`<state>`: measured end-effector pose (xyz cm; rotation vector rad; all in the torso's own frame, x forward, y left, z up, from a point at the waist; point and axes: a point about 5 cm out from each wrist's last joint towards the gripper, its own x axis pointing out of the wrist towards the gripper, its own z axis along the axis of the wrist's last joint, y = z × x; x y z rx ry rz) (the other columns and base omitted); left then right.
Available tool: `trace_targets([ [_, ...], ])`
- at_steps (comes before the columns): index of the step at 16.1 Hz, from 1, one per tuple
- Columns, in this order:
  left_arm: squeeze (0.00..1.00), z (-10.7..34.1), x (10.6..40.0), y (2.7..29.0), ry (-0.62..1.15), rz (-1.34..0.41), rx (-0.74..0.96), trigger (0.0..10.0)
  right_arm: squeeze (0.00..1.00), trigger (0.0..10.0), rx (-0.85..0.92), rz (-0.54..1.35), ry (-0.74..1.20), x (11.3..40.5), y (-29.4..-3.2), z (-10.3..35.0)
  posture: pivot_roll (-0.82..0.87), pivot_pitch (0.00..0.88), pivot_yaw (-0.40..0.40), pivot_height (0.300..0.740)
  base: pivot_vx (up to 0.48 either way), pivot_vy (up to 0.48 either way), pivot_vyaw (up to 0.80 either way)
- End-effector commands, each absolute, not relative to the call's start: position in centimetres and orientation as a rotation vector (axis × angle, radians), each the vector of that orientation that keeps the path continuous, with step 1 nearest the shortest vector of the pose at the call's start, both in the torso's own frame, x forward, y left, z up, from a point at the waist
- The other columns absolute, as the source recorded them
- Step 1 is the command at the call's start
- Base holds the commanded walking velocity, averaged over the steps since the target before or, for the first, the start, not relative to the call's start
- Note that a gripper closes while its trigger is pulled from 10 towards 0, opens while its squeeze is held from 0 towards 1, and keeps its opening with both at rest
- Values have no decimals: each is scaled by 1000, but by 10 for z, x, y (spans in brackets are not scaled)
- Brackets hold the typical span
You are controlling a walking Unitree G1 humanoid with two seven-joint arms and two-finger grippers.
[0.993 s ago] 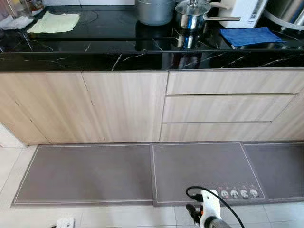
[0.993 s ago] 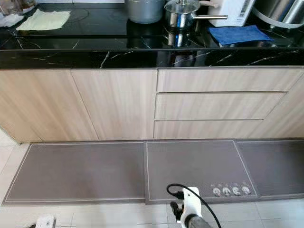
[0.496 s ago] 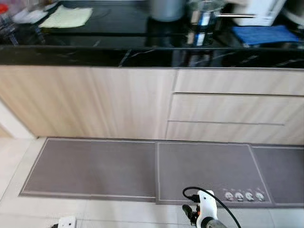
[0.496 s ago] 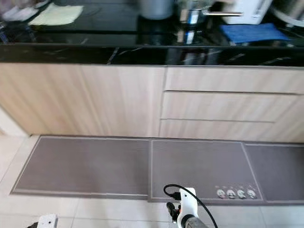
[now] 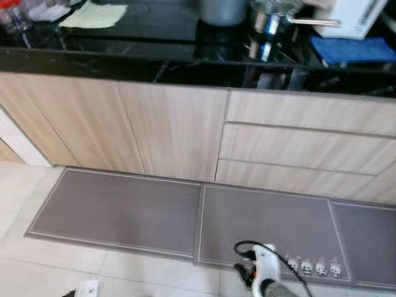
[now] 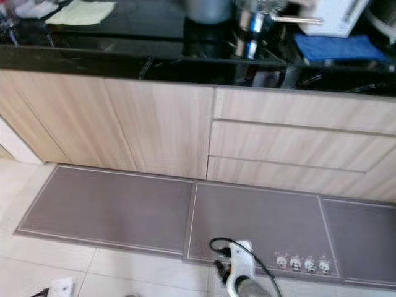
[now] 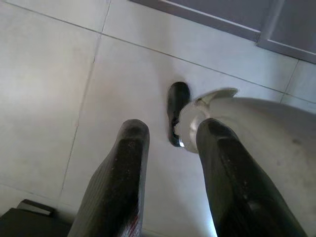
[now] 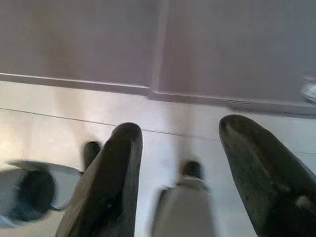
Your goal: Kitchen organization
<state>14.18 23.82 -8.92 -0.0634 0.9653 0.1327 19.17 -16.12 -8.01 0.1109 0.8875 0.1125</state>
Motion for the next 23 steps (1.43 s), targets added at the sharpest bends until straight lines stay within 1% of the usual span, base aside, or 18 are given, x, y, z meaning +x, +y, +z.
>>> trace_targets([
  [1, 0, -93, 131, 240, 997, 138, -61, 10000, 0, 10000, 109, 105, 896, 188, -162, -82, 34, 114, -24, 740, 0, -326, 800],
  [18, 0, -93, 131, 237, 1001, 96, -52, 10000, 0, 10000, 141, 92, 908, 183, -163, -84, 20, 62, -23, 740, 0, -325, 0],
  [21, 0, -93, 130, 238, 1002, 91, -50, 10000, 0, 10000, 154, 92, 910, 182, -162, -85, 22, 65, -19, 740, 0, -326, -790],
  [23, 0, -93, 130, 238, 1001, 90, -48, 10000, 0, 10000, 152, 89, 899, 183, -162, -84, 24, 76, -18, 740, 0, -324, 0],
])
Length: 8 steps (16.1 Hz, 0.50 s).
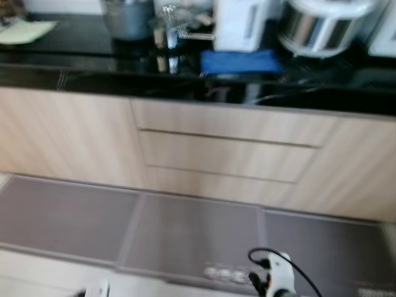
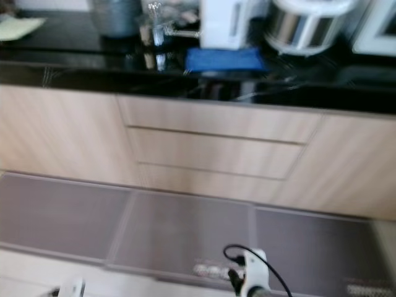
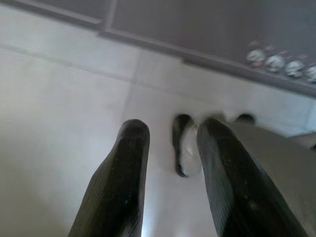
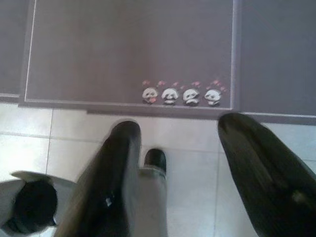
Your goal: Kitchen organization
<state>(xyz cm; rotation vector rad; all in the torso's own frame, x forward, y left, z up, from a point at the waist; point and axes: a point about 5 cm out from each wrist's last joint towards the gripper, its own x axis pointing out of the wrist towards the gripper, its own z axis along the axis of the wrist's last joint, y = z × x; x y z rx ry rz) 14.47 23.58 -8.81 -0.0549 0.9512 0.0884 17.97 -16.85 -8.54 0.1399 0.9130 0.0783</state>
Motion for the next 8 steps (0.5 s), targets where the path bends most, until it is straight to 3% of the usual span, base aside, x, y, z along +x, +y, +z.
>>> trace_targets([
  [1, 0, -93, 130, 238, 1001, 91, -49, 10000, 0, 10000, 152, 89, 899, 183, -162, -84, 27, 81, -19, 740, 0, -326, 0],
  [8, 0, -93, 130, 239, 1000, 101, -56, 10000, 0, 10000, 152, 84, 897, 185, -162, -83, 30, 94, -22, 740, 0, -324, 0],
])
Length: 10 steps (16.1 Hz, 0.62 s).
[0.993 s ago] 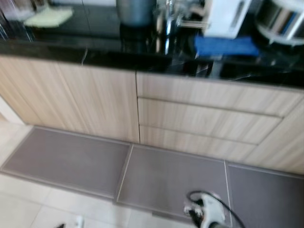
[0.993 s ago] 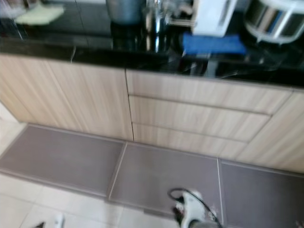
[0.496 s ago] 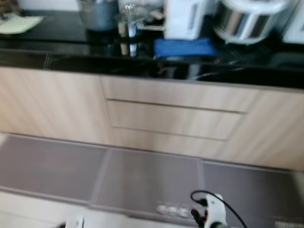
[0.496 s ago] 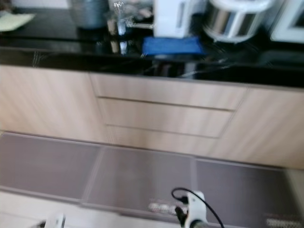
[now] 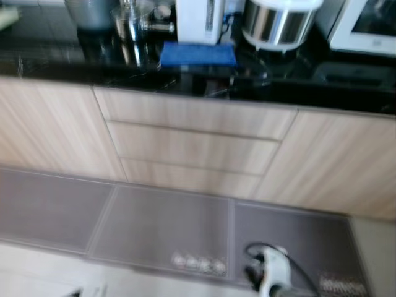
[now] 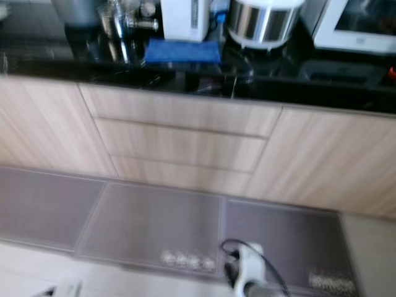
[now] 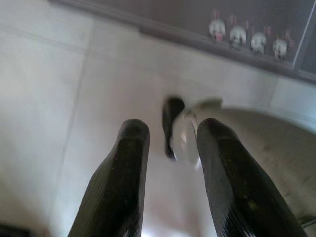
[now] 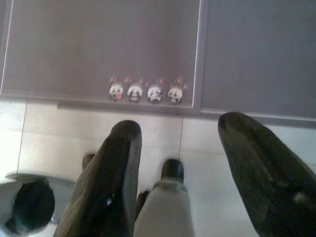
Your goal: Kitchen organization
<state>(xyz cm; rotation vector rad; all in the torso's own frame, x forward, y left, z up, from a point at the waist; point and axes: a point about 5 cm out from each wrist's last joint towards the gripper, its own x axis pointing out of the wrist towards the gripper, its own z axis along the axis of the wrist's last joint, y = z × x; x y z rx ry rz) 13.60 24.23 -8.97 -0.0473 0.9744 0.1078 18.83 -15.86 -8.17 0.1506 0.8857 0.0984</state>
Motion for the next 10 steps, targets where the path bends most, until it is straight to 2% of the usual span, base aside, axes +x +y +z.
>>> trace_targets([
  [1, 0, -93, 129, 239, 1001, 103, -55, 10000, 0, 10000, 151, 84, 898, 185, -162, -83, 28, 98, -21, 740, 0, -326, 0],
  [6, 0, -93, 130, 238, 1001, 101, -56, 10000, 0, 10000, 160, 77, 894, 185, -163, -83, 20, 113, -19, 740, 0, -325, 0],
  [9, 0, -93, 129, 239, 1002, 99, -53, 10000, 0, 10000, 165, 74, 893, 185, -162, -83, 13, 120, -13, 740, 0, -324, -700],
  [10, 0, -93, 129, 239, 1003, 99, -53, 10000, 0, 10000, 151, 81, 882, 186, -162, -82, 13, 121, -12, 740, 0, -326, 0],
])
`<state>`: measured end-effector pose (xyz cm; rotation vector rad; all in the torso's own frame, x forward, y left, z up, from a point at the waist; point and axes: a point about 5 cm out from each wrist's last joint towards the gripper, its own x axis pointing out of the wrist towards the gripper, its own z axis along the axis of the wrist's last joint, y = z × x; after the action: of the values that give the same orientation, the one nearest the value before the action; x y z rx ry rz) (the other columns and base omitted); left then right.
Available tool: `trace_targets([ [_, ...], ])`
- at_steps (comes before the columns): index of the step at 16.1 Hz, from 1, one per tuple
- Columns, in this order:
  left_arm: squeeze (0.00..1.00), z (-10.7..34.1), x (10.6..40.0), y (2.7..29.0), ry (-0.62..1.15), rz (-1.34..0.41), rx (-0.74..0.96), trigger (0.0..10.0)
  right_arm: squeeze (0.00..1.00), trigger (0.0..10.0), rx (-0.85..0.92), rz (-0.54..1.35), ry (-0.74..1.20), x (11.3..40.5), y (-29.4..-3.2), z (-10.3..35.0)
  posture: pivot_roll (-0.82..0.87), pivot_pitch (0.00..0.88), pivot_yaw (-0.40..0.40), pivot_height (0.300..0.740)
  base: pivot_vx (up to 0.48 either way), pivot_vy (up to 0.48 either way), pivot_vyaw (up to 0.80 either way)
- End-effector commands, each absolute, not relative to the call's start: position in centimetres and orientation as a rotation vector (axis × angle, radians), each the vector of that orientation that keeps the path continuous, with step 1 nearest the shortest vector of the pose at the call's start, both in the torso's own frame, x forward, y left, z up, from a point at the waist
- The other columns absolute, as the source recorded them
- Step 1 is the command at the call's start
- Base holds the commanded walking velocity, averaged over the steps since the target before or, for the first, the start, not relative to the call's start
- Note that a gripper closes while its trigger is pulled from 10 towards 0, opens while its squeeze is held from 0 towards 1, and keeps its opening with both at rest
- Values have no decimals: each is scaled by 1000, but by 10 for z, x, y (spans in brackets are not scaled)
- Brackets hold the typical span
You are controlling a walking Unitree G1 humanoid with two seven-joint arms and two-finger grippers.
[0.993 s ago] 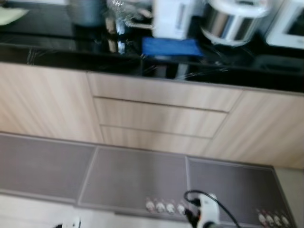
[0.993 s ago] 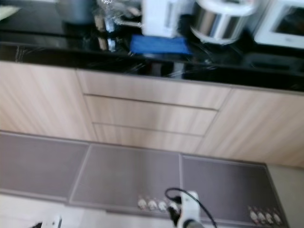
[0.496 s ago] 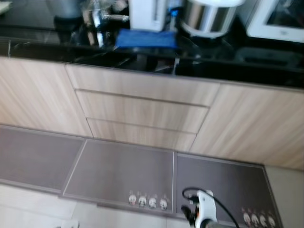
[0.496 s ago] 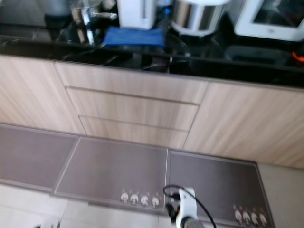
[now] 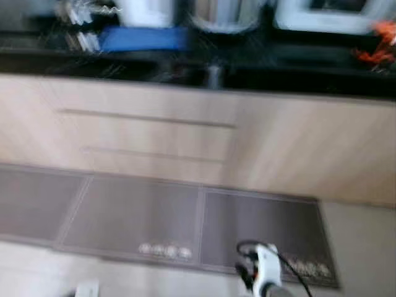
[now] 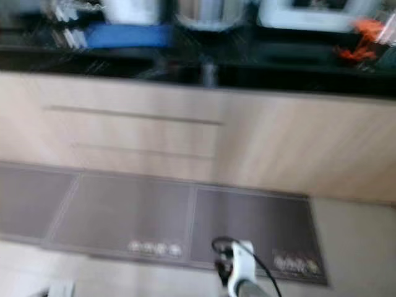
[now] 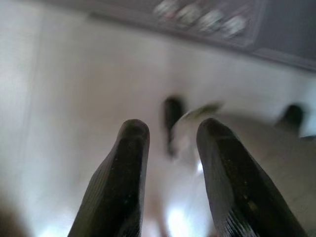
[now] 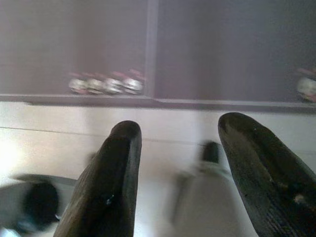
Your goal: Kitchen organization
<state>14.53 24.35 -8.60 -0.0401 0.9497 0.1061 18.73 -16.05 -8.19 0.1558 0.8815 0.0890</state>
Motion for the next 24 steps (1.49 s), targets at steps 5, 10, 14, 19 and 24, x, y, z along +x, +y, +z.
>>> trace_targets([
  [5, 0, -93, 129, 239, 1006, 94, -47, 10000, 0, 10000, 162, 74, 887, 185, -162, -83, 15, 127, -7, 740, 0, -325, 0],
  [10, 0, -93, 128, 239, 1005, 90, -45, 10000, 0, 10000, 158, 85, 888, 185, -162, -83, 16, 119, -6, 740, 0, -324, 0],
  [14, 0, -94, 127, 239, 1008, 85, -39, 10000, 0, 10000, 157, 89, 886, 183, -162, -84, 13, 117, 3, 740, 0, -324, 0],
  [19, 0, -94, 127, 240, 1008, 79, -34, 10000, 0, 10000, 160, 93, 889, 183, -161, -84, 14, 118, 13, 740, 0, -326, 0],
  [24, 0, -93, 128, 240, 1005, 78, -36, 10000, 0, 10000, 165, 90, 887, 184, -161, -84, 16, 128, 16, 740, 0, -326, 0],
])
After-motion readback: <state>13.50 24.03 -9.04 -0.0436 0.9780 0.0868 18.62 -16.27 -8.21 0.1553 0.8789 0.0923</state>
